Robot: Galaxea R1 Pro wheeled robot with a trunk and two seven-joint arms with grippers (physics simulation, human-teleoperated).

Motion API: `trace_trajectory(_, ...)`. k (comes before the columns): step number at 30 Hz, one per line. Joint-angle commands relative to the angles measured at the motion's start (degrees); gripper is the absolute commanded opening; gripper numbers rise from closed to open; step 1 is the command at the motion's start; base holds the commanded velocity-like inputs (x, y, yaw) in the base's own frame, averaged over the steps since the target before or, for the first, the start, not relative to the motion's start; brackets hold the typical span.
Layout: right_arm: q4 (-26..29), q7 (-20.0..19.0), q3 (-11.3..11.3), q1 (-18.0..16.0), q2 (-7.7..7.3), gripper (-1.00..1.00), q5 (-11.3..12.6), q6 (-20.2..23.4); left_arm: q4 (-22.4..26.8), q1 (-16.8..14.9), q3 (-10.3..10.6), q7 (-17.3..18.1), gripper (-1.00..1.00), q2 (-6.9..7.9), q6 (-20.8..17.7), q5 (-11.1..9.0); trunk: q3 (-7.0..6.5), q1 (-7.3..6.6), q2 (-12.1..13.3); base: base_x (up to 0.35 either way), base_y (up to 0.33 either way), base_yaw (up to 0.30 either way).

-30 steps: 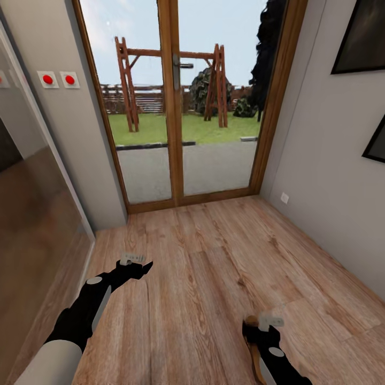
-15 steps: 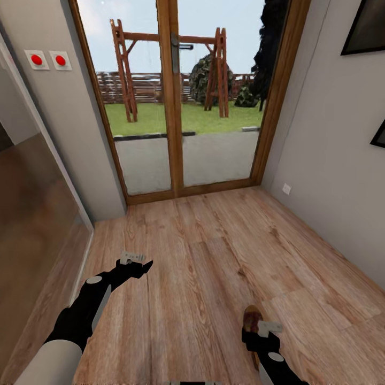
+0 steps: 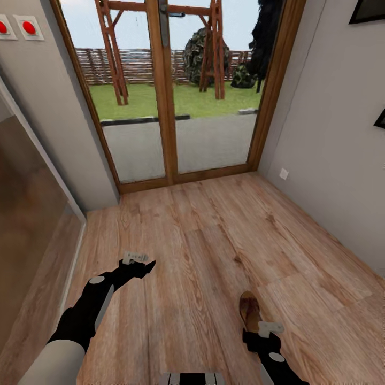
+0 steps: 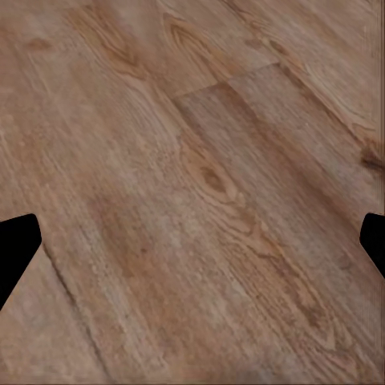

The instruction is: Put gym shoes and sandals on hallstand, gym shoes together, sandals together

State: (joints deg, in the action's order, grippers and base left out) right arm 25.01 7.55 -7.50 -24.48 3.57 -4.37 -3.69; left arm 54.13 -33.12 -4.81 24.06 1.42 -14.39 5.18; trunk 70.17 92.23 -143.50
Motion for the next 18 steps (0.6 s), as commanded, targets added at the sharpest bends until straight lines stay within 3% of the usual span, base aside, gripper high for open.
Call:
trace_trajectory(1,-0.05,0.01,-0.35,-0.04,0.09,1.0,-0.46,-0.16,0.1,-0.01,-0.2,0.46,1.0,-0.06,-0.21,0.53,0.35,0.01,-0.03,0.0,0.0,-0.174)
trace_trajectory(10,0.18,0.01,-0.29,-0.04,0.42,1.0,-0.39,-0.18,0.08,-0.01,-0.13,0.46,1.0,-0.12,-0.2,0.54,2.93,0.24,-0.16,0.0,0.0,-0.144)
trace_trajectory(18,1.59,0.08,-0.31,-0.14,0.55,1.0,-0.4,0.04,0.1,-0.01,-0.11,0.46,1.0,-0.31,-0.2,0.54,3.0,0.24,-0.16,0.0,0.0,-0.021)
